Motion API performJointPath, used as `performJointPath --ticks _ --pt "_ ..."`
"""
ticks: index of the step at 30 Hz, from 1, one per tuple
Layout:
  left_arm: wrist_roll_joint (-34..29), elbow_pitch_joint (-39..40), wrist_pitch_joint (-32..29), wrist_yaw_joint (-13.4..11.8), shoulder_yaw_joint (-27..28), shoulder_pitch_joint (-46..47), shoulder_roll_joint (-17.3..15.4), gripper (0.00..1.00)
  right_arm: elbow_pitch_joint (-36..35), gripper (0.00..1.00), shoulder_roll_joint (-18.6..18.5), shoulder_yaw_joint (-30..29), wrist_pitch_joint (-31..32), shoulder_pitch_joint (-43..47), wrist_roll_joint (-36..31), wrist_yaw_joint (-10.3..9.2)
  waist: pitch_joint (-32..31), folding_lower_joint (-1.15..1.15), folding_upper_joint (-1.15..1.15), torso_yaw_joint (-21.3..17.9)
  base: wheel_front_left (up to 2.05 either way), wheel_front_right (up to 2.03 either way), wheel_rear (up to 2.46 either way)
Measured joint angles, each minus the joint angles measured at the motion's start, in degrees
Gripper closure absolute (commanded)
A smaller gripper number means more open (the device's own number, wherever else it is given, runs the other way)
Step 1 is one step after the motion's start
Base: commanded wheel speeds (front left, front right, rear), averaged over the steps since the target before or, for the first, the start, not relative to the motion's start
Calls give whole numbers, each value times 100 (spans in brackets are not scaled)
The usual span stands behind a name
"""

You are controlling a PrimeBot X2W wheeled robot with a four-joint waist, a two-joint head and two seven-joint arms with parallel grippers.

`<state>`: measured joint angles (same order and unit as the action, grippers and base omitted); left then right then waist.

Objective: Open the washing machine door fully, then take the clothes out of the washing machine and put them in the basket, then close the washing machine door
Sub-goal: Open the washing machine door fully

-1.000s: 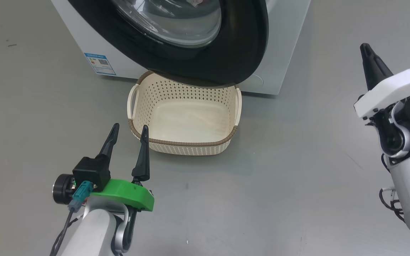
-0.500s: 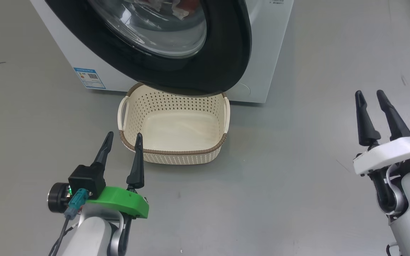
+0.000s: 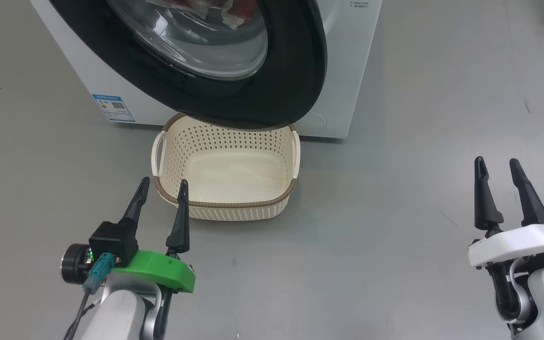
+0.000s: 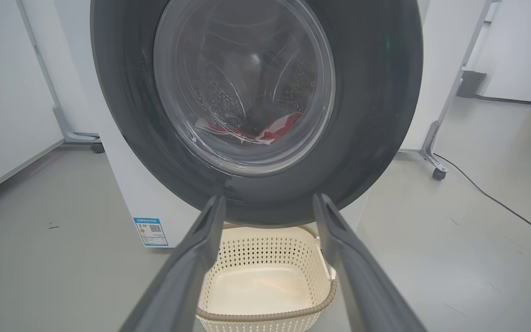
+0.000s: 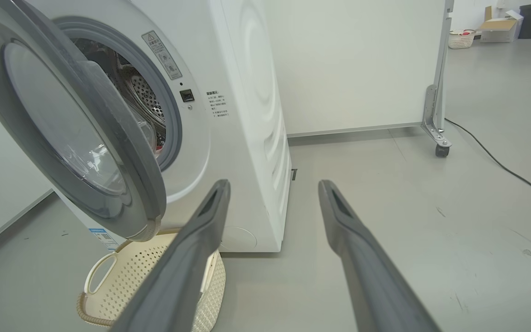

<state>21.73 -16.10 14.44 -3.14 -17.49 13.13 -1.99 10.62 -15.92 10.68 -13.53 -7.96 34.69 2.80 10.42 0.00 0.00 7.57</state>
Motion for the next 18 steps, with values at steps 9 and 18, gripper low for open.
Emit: performJointPath --ticks 9,18 --pt "-14 8 0 18 101 -23 1 0 -265 0 146 -25 -42 299 -103 -103 15 0 0 -35 0 0 0" --pt "-18 21 0 41 189 -34 1 0 -478 0 178 -54 -49 460 -215 -149 34 0 0 -90 0 0 0"
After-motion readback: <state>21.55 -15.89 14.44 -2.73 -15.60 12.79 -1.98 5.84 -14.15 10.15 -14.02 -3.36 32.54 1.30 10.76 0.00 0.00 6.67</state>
